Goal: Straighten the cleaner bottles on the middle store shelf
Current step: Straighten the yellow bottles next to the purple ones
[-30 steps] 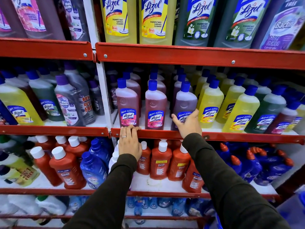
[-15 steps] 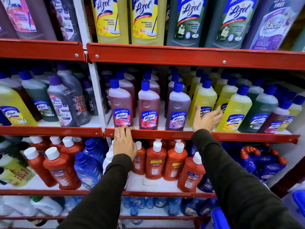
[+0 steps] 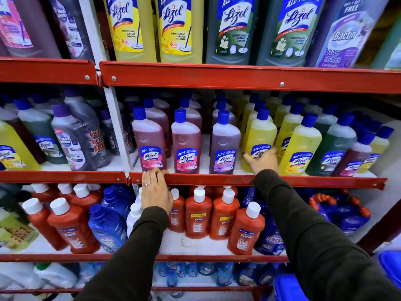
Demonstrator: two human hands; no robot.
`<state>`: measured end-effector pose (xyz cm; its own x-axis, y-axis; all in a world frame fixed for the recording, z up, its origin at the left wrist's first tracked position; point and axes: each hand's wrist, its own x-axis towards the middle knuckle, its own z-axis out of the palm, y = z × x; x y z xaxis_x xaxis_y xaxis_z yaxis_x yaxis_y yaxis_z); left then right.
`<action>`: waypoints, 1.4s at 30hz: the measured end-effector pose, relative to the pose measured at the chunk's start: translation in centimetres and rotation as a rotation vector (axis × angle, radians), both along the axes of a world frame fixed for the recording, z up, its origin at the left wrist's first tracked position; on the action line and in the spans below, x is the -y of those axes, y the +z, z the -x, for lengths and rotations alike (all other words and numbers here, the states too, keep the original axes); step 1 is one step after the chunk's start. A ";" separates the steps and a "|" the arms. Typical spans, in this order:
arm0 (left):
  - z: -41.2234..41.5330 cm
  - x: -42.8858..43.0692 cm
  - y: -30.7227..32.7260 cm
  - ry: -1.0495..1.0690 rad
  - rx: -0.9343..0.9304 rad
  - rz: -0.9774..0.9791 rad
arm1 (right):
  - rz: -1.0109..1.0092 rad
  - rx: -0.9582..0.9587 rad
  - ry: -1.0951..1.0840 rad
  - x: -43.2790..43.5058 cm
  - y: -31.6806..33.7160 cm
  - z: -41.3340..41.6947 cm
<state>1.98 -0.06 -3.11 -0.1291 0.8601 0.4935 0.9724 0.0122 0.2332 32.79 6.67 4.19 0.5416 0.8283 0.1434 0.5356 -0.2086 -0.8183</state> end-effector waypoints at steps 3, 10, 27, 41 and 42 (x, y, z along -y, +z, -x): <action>-0.3 0.0 -0.1 0.017 -0.004 -0.020 | -0.052 0.021 0.012 1.3 -0.5 0.0; -1.1 -0.2 -0.4 0.077 -0.014 -0.007 | -0.117 0.072 0.058 3.1 -1.1 -0.3; -18.4 1.9 4.9 -0.709 0.743 -0.114 | -0.369 -0.257 0.258 5.5 -0.7 -1.5; -24.9 -1.7 7.2 -0.600 1.321 0.284 | -0.311 -0.501 0.394 4.1 -2.8 -4.5; -24.9 -1.7 7.3 -0.606 1.300 0.274 | -0.300 -0.507 0.401 4.0 -2.8 -4.6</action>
